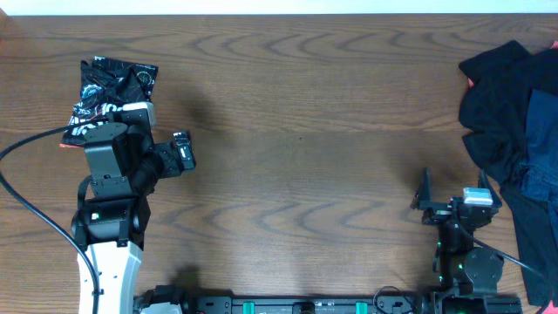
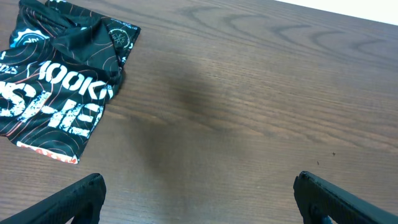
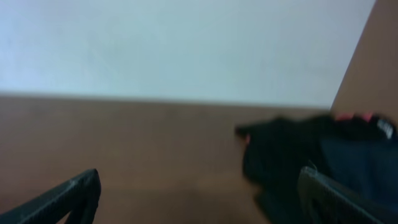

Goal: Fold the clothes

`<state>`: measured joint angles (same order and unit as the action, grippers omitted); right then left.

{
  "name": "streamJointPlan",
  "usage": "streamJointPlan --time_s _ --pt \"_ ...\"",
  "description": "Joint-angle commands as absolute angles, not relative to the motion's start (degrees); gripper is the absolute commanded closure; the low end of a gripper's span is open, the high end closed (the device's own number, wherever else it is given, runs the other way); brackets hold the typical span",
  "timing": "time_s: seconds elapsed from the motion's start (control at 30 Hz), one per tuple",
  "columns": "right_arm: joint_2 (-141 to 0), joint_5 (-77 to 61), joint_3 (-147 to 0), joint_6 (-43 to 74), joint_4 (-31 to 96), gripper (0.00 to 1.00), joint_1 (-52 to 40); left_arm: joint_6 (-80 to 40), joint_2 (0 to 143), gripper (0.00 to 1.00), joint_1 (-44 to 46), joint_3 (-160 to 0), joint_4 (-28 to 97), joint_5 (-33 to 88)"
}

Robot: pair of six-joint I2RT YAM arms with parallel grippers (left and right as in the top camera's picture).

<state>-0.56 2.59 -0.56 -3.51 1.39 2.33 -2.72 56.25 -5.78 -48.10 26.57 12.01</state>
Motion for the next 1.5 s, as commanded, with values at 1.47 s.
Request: streamJointPlan --time_s 1.47 --pt "-0.45 2.35 -0.32 -5.87 4.1 0.01 1.32 -2.13 44.49 0.02 -2.09 -47.66 29.21 9.76"
